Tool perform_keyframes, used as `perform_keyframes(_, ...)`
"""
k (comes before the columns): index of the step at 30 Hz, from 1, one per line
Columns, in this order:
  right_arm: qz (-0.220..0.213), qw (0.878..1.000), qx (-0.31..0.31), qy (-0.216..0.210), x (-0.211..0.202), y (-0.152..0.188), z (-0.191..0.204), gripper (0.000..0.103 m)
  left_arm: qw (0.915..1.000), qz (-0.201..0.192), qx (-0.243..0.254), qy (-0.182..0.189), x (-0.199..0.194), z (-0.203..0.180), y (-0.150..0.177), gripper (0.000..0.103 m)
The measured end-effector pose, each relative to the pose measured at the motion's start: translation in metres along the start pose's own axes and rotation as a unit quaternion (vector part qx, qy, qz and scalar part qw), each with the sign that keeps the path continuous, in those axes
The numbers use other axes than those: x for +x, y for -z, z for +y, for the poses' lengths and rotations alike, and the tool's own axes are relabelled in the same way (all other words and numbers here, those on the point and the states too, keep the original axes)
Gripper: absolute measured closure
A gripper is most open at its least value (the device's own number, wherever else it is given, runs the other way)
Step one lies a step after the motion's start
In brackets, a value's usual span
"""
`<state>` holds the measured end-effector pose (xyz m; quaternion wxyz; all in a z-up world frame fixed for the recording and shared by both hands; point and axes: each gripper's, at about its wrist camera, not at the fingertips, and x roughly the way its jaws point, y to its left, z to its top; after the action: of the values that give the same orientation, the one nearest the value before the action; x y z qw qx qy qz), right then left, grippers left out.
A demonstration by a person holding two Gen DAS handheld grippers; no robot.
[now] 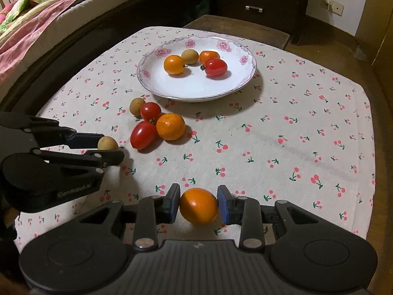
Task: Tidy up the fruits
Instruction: 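Carry the brown fruit and orange in both tools over the white bowl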
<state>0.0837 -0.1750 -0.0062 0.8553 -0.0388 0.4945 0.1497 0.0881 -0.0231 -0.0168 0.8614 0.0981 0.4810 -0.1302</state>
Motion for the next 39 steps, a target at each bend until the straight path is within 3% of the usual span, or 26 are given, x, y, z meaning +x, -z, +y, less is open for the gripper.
perform_keyframes(39, -0.033, 0.999, 0.019, -0.008, -0.007, -0.024, -0.006, 0.070, 0.9997, -0.023, -0.003, -0.006, -0.006, 0.002, -0.019, 0.065)
